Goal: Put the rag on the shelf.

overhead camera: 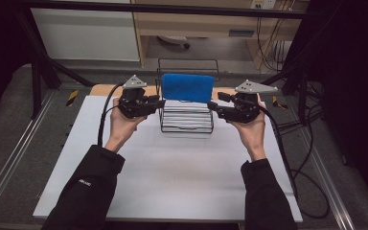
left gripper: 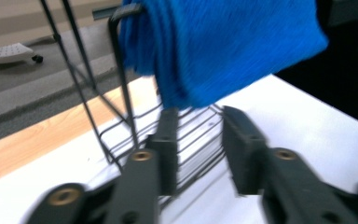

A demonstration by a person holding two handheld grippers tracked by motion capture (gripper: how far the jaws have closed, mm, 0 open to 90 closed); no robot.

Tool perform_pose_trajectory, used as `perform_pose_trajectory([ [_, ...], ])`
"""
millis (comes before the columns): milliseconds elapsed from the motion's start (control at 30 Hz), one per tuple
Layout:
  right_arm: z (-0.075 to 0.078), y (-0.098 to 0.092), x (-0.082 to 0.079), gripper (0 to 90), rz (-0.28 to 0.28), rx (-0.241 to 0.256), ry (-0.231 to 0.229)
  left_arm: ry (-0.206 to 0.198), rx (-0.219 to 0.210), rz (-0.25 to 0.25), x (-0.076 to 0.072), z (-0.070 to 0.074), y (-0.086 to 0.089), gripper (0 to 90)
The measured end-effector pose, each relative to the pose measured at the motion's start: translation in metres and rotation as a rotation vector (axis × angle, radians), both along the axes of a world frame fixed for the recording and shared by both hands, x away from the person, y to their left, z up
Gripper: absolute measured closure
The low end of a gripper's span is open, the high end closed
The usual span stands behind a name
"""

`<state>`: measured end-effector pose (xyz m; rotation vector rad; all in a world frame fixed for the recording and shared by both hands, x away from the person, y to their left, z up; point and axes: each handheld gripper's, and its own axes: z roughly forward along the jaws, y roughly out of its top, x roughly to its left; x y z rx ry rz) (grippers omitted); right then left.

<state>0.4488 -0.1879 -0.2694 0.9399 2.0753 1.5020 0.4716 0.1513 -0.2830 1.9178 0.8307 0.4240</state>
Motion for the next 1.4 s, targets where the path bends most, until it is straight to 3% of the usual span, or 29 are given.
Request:
perform_pose_trajectory([
  [100, -0.004, -0.003, -0.006, 24.6, 0.000, 0.001, 0.026, 0.008, 0.009, 0.006, -0.006, -0.009, 0.009, 45.6],
  [267, -0.018, -0.009, -0.013, 10.2, -0.010, -0.004, 0.052, 0.026, 0.032, 0.006, -0.017, -0.030, 0.024, 30.3],
  [567, -0.056, -0.025, -0.023, 0.6, 0.000, 0.010, 0.124, 0.071, 0.058, 0.013, -0.040, -0.078, 0.049, 14.6],
  [1033, -0.125, -0.053, -0.047, 0.4, -0.019, 0.018, 0.204, 0.109, 0.063, 0.065, -0.074, -0.130, 0.091, 13.5],
  [1400, -0.164, -0.078, -0.069, 0.4, -0.040, 0.003, 0.245, 0.122, 0.058, 0.094, -0.093, -0.147, 0.117, 13.5],
])
